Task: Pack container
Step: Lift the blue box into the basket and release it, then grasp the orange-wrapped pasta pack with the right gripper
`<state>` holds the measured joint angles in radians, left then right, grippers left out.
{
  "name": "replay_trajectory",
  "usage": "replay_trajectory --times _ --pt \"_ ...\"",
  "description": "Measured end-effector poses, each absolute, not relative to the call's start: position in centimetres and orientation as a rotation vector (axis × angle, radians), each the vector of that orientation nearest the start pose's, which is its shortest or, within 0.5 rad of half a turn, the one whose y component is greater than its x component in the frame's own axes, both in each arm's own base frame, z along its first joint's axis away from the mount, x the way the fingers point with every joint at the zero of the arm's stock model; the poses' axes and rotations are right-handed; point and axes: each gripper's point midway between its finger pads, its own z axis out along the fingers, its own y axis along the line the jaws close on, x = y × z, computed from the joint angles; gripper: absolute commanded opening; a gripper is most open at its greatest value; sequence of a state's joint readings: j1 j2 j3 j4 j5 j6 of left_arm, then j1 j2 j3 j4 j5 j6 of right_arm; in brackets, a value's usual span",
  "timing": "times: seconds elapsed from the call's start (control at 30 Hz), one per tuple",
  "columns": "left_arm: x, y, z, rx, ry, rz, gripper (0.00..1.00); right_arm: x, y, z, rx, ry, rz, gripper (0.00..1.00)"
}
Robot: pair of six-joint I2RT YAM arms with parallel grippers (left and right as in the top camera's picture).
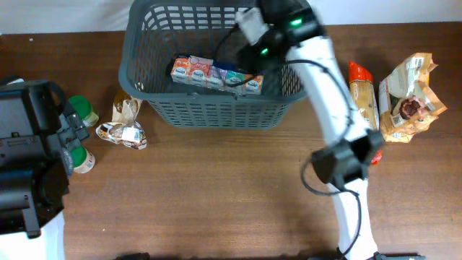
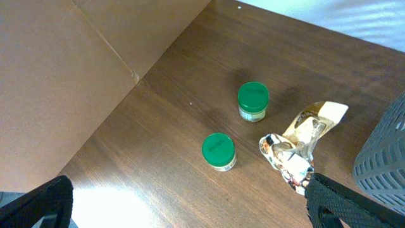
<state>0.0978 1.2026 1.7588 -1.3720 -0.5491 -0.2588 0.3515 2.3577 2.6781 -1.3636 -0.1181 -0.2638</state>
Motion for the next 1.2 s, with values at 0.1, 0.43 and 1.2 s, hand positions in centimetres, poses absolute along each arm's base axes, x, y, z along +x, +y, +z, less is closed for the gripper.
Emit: replay_trajectory --times 0.1,0.43,1.2 --pt "24.3 11.4 37.9 -0.658 2.21 0.57 0.99 48.9 16.2 29.7 -0.677 2.403 0.116 0.85" --pt "24.3 11.4 37.9 -0.658 2.21 0.57 0.99 41.4 -5.5 37.4 0.198 2.465 -0.036 0.91" --pt "24.3 11.4 37.9 -0.659 2.209 0.569 0.99 39.7 -8.2 4.0 0.567 3.101 0.207 0.88"
